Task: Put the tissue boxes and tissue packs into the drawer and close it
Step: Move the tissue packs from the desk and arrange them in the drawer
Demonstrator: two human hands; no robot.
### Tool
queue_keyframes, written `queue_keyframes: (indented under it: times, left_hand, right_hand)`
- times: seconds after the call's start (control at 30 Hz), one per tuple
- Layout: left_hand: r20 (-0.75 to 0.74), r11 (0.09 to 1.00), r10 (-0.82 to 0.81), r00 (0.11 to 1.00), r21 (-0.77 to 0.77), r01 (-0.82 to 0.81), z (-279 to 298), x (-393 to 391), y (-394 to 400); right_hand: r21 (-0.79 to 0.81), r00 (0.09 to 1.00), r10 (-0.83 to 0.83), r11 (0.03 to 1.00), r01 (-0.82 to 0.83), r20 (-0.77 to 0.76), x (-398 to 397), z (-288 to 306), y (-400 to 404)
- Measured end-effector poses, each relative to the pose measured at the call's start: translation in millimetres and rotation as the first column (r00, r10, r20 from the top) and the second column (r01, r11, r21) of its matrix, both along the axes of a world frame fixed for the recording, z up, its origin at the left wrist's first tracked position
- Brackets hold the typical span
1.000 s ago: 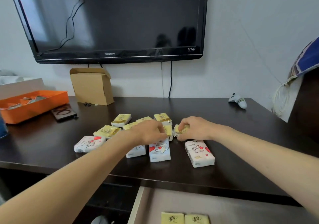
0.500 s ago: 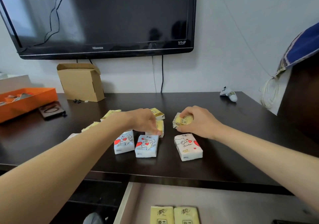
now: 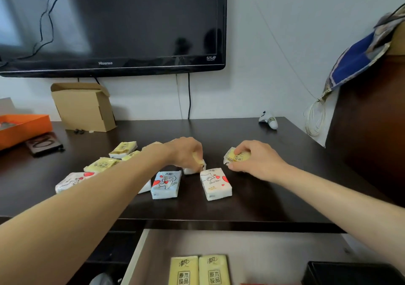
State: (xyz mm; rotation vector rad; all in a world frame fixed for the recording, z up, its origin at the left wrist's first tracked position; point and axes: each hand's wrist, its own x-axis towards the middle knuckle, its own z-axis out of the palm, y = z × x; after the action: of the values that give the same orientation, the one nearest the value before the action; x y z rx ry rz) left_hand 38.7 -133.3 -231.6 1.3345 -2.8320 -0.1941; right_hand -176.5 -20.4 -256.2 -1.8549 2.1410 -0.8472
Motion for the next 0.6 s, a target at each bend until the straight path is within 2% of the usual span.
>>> queue_keyframes:
  times: [0.17,0.33,0.43,0.53,0.6]
  left_hand:
    - [-0.203,0.986,-0.003,0.979,-0.163,-0.031,21,16,33]
    - [-0.299,0.985,-0.042,0.953,-0.172,-0.010,32,54,115]
    - [-0.339,0.996,-0.046,0.940,-0.084,0.019,11,84,173]
    - [-0.242,0.997,-0.002,0.970,0.076,0.021,-25,105,223]
    - [-0.164,0.992,-0.008,0.987,0.119,0.028,-52,113,246]
  right_hand:
    - [-0.119,0.995,0.036,0.993,-0.025,0.094,15,3,23]
    - [-0.223,0.963,0.192,0.963,-0.149,0.188,44,14,80]
    - [-0.164,0.924,0.303,0.949,-0.269,0.233,61,5,128]
    - [-0.014,0.931,0.350,0.936,-0.351,0.103,76,-16,168]
    - [0.096,0.920,0.390,0.917,-0.387,-0.020,87,-29,185]
